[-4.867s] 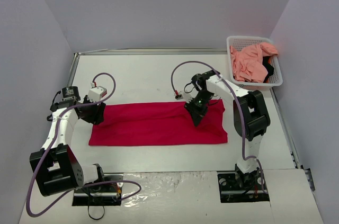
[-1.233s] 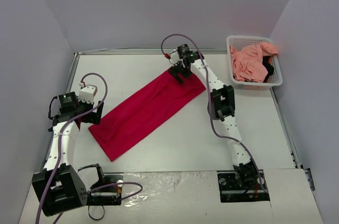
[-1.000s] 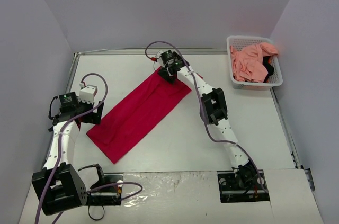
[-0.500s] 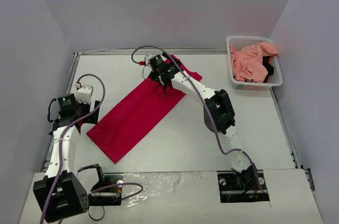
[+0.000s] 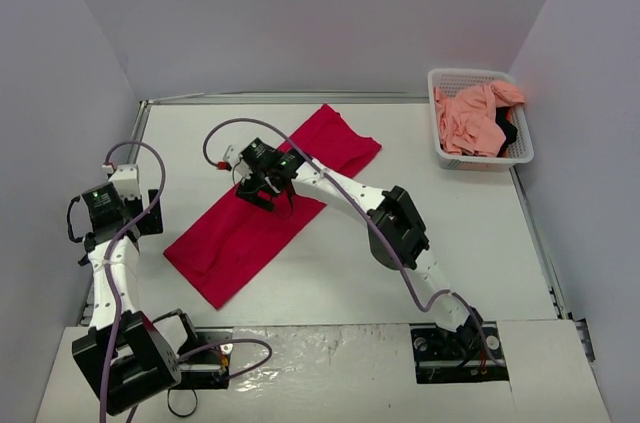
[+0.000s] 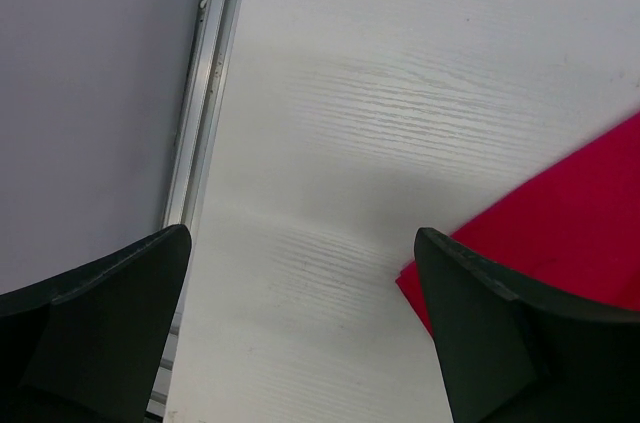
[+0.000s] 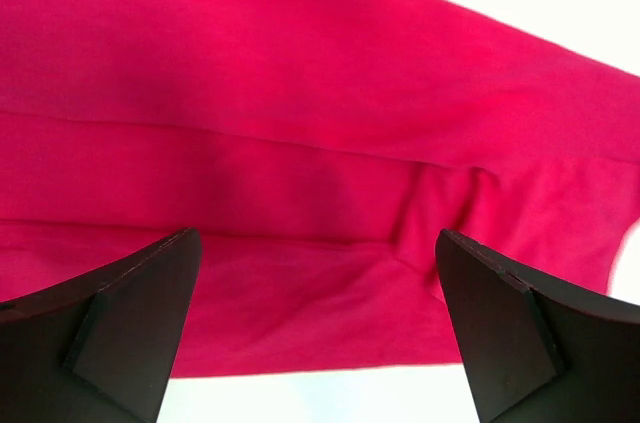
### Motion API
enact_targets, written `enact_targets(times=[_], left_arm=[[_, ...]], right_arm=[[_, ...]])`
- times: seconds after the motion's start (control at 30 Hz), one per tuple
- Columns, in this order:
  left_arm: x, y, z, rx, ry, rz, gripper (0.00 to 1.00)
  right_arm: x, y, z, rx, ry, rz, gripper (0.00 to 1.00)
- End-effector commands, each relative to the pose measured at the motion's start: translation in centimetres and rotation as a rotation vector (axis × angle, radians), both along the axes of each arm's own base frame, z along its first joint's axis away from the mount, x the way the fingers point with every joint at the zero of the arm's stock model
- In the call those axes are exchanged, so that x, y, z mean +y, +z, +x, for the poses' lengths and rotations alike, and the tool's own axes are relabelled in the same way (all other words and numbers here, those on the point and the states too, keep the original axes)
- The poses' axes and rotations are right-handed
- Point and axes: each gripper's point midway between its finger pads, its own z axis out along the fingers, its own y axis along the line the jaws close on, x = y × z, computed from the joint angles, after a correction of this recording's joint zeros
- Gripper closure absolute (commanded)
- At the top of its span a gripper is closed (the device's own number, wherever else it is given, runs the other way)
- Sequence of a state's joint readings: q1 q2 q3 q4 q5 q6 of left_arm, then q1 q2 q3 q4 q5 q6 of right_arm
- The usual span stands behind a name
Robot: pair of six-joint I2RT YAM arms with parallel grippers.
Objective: Fold and stack the t-shirts
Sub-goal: Rotate the tshirt 90 degrees
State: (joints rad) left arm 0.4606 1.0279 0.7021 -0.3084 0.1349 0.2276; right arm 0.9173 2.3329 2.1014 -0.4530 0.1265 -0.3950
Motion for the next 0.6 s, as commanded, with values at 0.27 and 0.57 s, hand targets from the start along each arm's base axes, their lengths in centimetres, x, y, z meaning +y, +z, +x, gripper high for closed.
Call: enact_targets(times=[0.27,0.57], left_arm=[[0.7,1.5,0.6,-0.054,0.02,-0.032,0.06],[0.6,1.5,0.6,-0.053,0.01,-0.034,0.06]], right_arm=[[3.2,-5.1,-8.4,0.177,0.165,-0.08,0.0],[-0.6,-8.5,-11.1,0.254,0.177,-0.198,0.0]])
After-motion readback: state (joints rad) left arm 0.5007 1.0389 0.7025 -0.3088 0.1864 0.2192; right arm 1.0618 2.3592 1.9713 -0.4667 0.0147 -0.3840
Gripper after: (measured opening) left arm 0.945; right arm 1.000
